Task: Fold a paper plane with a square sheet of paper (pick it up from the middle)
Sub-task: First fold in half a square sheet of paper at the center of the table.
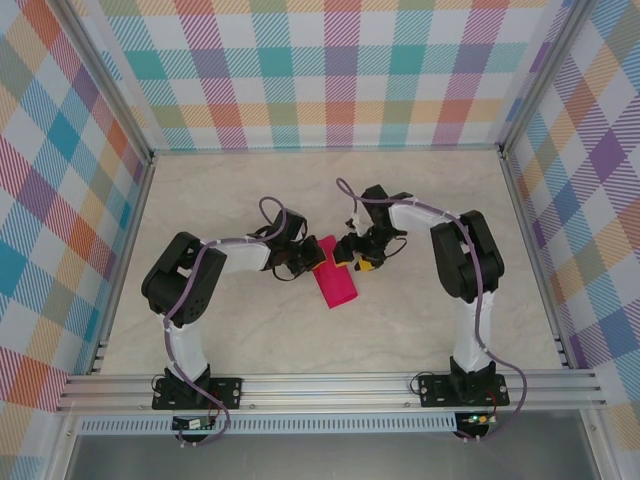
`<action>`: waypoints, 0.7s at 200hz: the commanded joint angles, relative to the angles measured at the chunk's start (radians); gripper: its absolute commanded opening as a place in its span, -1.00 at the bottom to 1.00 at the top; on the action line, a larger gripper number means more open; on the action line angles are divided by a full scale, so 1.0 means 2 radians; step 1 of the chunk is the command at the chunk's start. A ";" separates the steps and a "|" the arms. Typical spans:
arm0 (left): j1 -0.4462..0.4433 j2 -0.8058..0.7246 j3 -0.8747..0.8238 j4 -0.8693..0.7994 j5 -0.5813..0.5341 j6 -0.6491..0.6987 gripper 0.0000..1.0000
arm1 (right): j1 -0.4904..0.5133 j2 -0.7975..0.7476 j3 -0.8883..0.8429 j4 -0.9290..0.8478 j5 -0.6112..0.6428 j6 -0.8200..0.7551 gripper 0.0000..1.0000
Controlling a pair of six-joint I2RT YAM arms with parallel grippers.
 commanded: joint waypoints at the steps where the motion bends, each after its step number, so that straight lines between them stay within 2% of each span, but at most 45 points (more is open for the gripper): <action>1: -0.006 -0.016 -0.003 0.008 -0.001 0.001 -1.00 | 0.009 0.012 0.018 -0.020 0.013 -0.018 0.38; 46: -0.007 -0.021 -0.006 0.012 0.002 -0.002 -0.88 | 0.024 0.031 0.025 -0.027 0.056 -0.017 0.23; 84: -0.001 -0.069 -0.004 -0.061 -0.056 0.017 -0.33 | 0.034 0.043 0.020 -0.033 0.115 -0.011 0.12; 92: 0.003 -0.082 -0.007 -0.072 -0.070 0.017 -0.26 | 0.035 0.045 0.018 -0.033 0.128 -0.011 0.12; 111: 0.007 -0.106 -0.012 -0.093 -0.094 0.021 -0.22 | 0.036 0.051 0.019 -0.036 0.146 -0.014 0.10; 140: 0.007 -0.107 -0.015 -0.083 -0.080 0.021 -0.30 | 0.037 0.056 0.021 -0.037 0.154 -0.021 0.10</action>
